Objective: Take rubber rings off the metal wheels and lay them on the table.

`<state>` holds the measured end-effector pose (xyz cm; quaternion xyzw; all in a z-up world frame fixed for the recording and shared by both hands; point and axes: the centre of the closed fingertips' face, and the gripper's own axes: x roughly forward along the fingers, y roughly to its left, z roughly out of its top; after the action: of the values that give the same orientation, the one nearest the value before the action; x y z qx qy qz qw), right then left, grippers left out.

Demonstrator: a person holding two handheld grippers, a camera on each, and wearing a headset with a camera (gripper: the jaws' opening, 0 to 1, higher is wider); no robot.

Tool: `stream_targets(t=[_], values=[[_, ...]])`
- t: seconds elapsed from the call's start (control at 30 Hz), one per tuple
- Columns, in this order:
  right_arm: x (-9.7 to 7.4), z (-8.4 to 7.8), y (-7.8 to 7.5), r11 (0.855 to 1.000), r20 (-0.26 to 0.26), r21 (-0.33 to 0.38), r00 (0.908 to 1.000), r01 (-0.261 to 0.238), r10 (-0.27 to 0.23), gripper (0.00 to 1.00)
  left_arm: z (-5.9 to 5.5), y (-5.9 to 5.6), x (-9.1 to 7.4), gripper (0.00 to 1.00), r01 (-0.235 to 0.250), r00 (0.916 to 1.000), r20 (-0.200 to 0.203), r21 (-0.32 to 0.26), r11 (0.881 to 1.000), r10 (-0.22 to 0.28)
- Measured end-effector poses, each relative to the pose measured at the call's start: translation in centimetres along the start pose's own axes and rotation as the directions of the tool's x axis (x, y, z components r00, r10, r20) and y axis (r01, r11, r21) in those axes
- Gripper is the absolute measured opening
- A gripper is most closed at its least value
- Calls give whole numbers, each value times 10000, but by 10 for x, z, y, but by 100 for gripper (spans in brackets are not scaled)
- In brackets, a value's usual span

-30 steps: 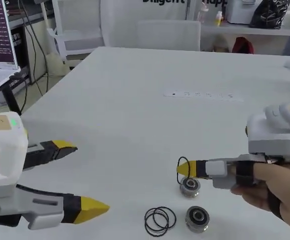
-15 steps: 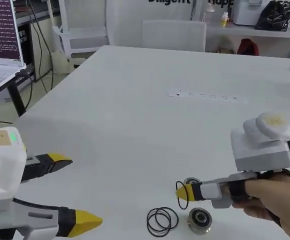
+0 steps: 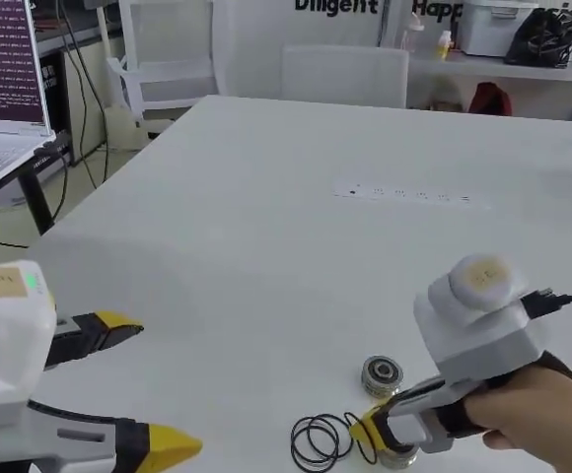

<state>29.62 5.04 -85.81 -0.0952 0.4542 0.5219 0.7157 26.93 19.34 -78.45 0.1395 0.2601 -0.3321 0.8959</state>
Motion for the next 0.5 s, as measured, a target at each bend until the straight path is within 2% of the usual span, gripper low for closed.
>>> stream_targets(t=[0.27,0.5], values=[[1,0,3,9995,-10,-321,10000,28,-28,0,0,-2,1,78,47,10000,-43,64,10000,-47],[-1,2,1,9996,134,-250,9999,88,-84,2,0,-2,0,78,79,9999,-69,77,9999,-78]])
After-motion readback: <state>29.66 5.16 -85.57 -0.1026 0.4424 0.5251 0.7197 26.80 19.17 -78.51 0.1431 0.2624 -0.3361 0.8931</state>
